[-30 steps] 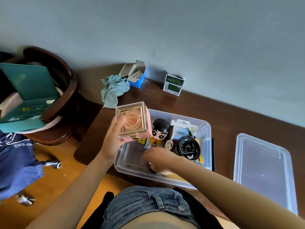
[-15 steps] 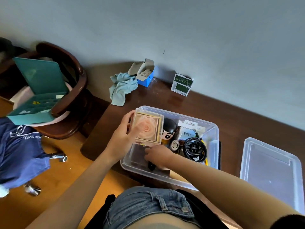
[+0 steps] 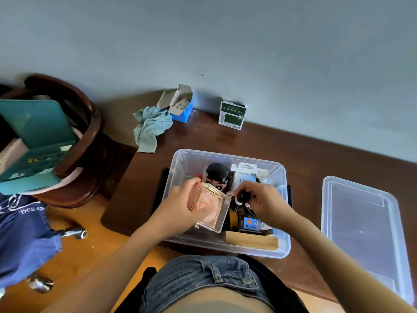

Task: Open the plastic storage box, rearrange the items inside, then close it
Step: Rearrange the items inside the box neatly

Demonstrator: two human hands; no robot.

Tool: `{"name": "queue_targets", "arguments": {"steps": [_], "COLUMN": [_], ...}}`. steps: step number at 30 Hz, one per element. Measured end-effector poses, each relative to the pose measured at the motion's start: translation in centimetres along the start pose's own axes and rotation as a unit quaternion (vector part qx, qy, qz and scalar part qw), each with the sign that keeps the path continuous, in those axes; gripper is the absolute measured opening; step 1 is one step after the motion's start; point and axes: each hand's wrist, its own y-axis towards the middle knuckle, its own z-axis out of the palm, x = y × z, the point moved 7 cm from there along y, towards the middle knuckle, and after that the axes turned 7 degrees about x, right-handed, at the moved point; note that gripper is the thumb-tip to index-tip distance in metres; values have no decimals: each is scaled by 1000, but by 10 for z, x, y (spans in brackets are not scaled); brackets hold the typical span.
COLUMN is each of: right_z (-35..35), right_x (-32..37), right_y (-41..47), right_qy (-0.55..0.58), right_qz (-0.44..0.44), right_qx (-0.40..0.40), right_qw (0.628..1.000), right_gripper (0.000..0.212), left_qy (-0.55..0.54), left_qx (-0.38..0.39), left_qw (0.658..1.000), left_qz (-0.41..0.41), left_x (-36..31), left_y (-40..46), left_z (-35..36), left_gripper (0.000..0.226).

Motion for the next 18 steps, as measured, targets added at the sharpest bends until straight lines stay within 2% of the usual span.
{"name": "queue_targets", "arguments": {"steps": [5,8,12,15,18], "right_z": [-16,-20,-18,-15,-15], "right_x": [3,2,-1,-2,-3], "right_y": [-8,-12,-14,-16,-17], "right_qy": [44,55,65,76,84], "right_qz": [-23,-25,-16,-19,-22], "right_qx": [-62,-74,-72,-66,-65], "right_qw": [997,995,995,995,994], "right_gripper": [37,37,37,36,36], "left_qy": [88,37,26,101,223], "left_qx": [98,151,168,160,87], "left_qw": [988,979,972,968,959], "left_qz": [-85,-135,-159,-162,-154], "left_x": [17,29,29,22,14], "left_y": [14,17,24,27,27], "left_z": [25,35,38,32,21], "left_gripper": [77,81,77,59,57]}}
